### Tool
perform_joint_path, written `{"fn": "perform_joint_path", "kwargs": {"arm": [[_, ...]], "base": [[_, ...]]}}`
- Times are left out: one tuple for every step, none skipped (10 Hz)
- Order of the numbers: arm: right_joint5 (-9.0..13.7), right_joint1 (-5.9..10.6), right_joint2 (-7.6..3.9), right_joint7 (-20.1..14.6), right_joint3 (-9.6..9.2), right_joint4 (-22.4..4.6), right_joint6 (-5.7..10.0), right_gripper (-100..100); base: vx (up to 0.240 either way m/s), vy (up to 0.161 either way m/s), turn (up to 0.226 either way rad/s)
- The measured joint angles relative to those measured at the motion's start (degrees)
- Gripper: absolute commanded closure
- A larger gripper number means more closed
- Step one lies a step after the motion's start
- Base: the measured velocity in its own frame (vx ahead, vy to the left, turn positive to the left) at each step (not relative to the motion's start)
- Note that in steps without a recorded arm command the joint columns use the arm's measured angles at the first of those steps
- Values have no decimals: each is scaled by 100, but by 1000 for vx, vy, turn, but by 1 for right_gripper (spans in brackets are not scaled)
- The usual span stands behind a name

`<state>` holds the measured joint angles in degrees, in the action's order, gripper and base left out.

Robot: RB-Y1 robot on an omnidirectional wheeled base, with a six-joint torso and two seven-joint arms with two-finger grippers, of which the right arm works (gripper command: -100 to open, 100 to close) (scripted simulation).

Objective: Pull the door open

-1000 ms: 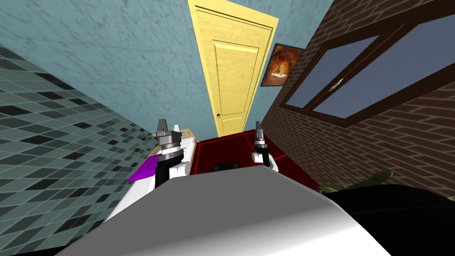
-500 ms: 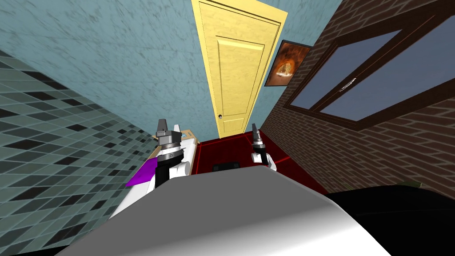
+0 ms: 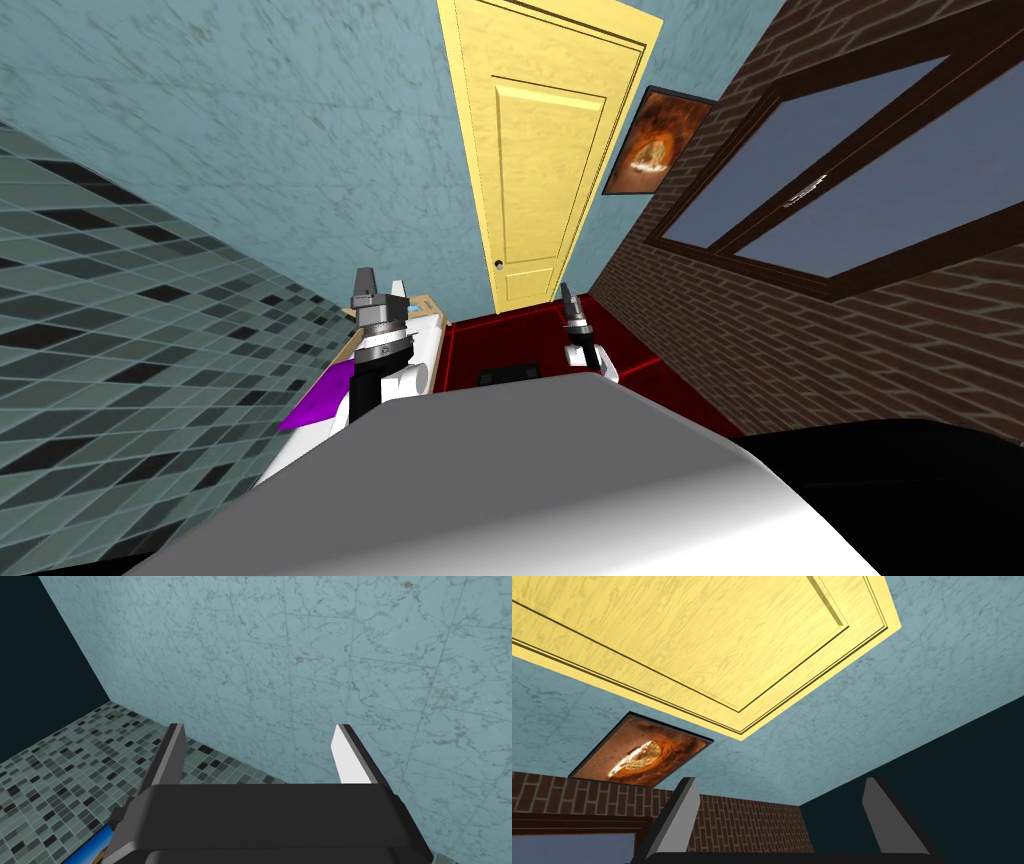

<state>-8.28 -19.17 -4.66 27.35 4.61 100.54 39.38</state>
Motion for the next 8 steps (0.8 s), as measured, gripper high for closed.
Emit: {"fn": "perform_joint_path", "kwargs": {"arm": [[-58, 44, -18, 76, 11, -113, 12, -100], [-118, 72, -35, 148, 18, -206, 23, -100], [-174, 127, -53, 224, 35, -369, 69, -100], [-242, 177, -39, 325, 38, -563, 152, -100], [-301, 243, -60, 406, 52, -688, 171, -100], [-369, 268, -59, 486, 50, -771, 170, -100], [-431, 290, -73, 563, 56, -875, 189, -100], [-489, 367, -86, 645, 74, -1053, 231, -100]], "base": [[108, 67, 12], [109, 71, 2], [100, 51, 0], [97, 52, 6], [99, 64, 5], [89, 63, 2], [100, 73, 3], [104, 75, 0]]}}
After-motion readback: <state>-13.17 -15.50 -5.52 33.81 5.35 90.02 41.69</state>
